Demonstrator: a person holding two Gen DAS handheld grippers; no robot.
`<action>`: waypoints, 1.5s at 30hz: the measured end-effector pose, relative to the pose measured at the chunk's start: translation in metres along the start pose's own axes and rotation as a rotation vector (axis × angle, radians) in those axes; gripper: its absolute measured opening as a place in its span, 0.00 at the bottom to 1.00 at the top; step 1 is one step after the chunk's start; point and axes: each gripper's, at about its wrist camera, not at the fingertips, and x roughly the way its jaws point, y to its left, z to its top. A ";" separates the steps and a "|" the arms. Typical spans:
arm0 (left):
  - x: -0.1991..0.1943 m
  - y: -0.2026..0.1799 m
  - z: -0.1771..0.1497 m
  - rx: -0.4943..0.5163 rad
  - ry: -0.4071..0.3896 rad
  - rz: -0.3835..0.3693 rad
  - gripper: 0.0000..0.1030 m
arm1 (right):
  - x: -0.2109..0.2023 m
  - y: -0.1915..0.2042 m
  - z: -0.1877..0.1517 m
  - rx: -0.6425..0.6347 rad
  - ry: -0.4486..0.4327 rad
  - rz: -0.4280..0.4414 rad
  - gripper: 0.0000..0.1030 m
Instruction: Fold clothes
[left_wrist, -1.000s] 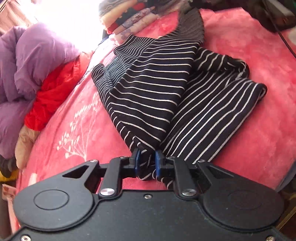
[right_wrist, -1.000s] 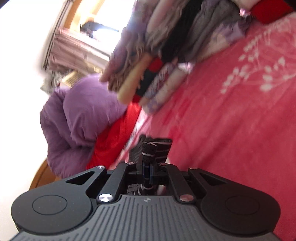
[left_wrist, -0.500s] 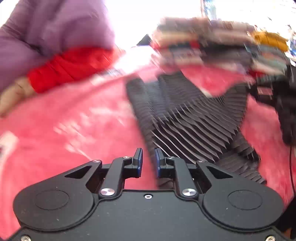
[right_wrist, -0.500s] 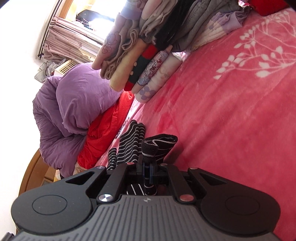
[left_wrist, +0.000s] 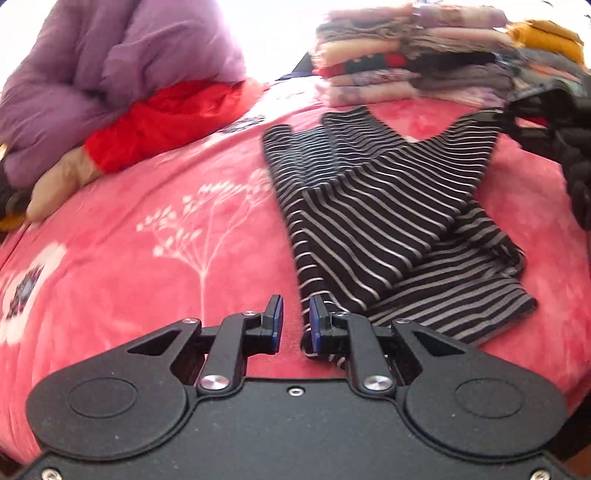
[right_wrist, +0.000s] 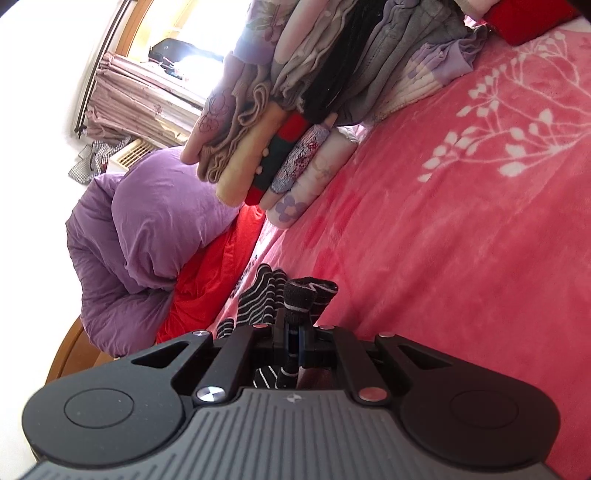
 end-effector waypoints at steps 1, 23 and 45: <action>0.005 0.000 -0.002 -0.004 0.007 -0.002 0.13 | 0.000 0.001 0.000 0.000 -0.007 0.000 0.07; 0.028 0.009 0.057 0.040 -0.109 -0.025 0.12 | 0.004 -0.001 -0.002 0.027 -0.017 -0.023 0.06; 0.151 0.004 0.121 0.052 0.015 -0.108 0.12 | 0.003 -0.011 -0.001 0.053 0.009 -0.001 0.06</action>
